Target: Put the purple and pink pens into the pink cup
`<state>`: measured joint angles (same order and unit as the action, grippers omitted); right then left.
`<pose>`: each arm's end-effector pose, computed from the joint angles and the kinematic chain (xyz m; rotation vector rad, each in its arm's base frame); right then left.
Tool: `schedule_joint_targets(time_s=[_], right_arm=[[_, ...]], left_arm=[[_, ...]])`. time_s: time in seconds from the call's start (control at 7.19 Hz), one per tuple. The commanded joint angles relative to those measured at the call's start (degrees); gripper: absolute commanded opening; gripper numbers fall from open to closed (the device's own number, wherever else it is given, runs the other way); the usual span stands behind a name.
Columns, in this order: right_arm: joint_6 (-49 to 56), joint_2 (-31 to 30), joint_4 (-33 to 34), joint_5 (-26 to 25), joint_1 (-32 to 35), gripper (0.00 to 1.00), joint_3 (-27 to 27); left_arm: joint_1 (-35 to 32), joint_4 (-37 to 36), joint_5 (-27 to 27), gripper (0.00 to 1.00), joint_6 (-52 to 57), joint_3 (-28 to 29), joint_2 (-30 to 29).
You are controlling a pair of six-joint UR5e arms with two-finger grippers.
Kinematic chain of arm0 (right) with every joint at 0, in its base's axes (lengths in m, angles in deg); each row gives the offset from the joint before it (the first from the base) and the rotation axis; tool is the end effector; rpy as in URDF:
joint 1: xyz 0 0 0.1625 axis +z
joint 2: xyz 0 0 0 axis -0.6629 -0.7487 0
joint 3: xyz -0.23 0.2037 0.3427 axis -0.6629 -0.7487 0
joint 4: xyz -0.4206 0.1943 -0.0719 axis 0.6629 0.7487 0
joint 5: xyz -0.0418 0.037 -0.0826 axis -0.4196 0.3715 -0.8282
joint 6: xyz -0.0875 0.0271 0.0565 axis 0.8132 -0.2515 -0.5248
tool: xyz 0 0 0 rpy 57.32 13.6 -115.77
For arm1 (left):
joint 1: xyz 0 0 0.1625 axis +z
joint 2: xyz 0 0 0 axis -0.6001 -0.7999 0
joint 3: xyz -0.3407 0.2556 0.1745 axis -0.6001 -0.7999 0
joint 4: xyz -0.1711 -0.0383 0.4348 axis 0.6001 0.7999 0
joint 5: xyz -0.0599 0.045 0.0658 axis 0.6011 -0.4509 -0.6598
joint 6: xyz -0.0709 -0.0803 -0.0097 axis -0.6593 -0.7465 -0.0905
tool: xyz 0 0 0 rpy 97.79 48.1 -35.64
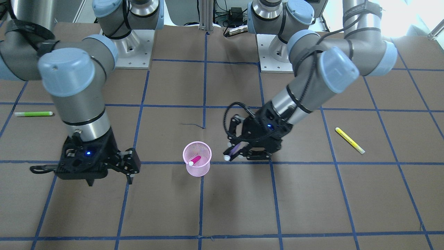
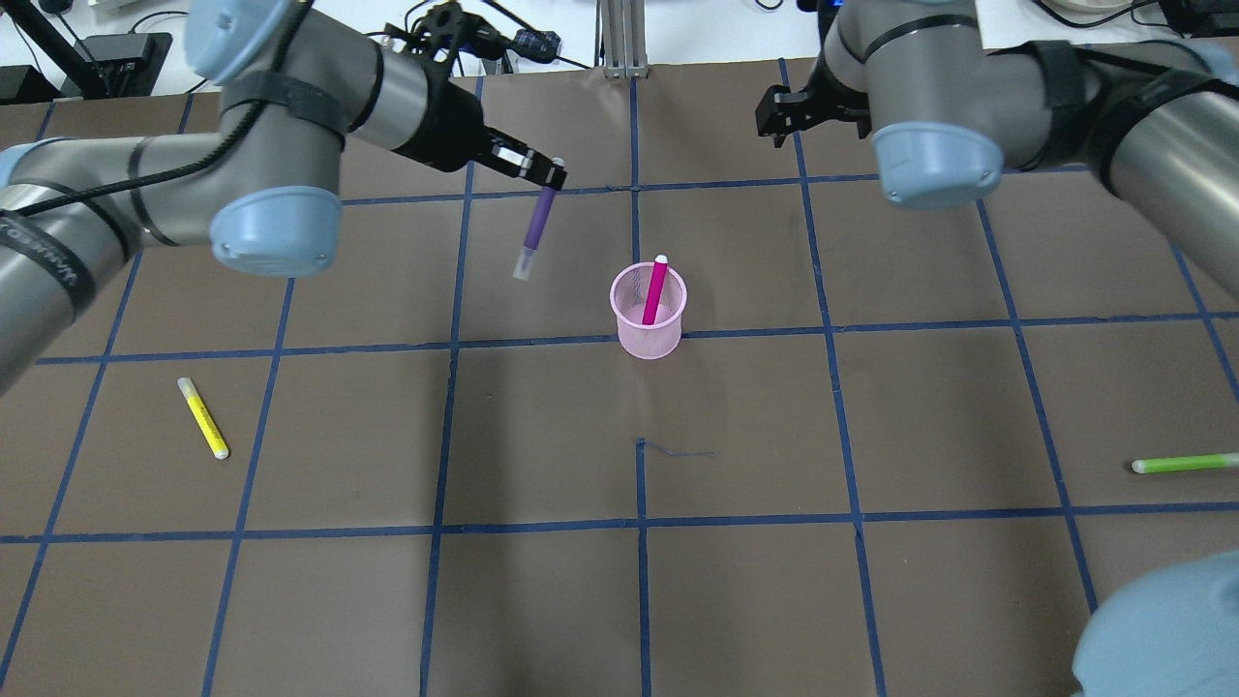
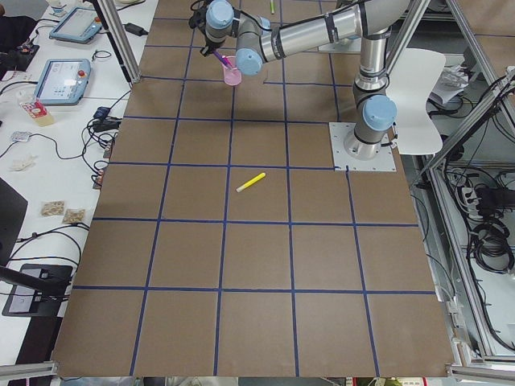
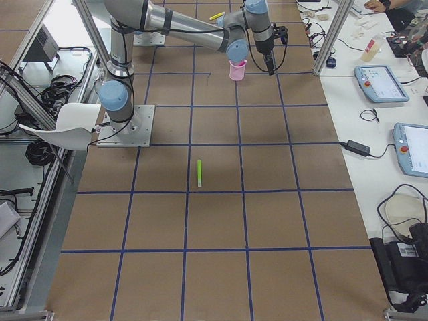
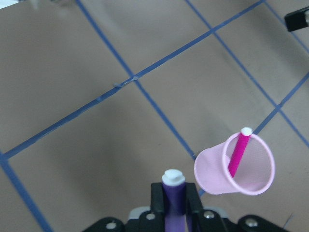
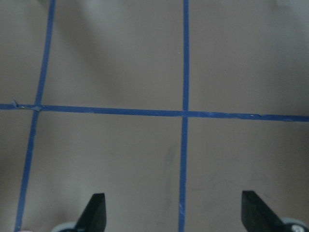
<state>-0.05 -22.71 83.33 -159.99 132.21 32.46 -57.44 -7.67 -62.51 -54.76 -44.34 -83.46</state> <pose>0.1408 -0.7023 0.3789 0.0875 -3.0891 0.4800 -0.2432 -0.6445 0.3767 -0.8456 -2.4223 0.5754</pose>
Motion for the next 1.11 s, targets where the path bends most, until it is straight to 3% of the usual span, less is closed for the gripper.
schedule_joint_targets(time_s=[0.0,0.28,0.56,0.97], right_arm=[[6.22,-0.36,-11.54,-0.35,-4.28,1.00,-3.91],[9.67,-0.44,-14.72,-3.41,-7.09,1.00,-4.18],[8.11,-3.67,-22.67,-2.74,-6.15,1.00,-3.05],[7.57,-6.51,-26.95,-2.38,-5.43,1.00,-2.87]], left_arm=[[-6.74,-9.76,1.44,0.00,-5.68,-1.91,-1.92],[-7.11,-24.84,3.72,0.00,-6.13,-6.83,-4.03],[-7.11,-32.35,3.83,0.00,-6.04,-7.46,-6.14],[-7.11,-36.50,3.83,0.00,-5.95,-7.55,-9.57]])
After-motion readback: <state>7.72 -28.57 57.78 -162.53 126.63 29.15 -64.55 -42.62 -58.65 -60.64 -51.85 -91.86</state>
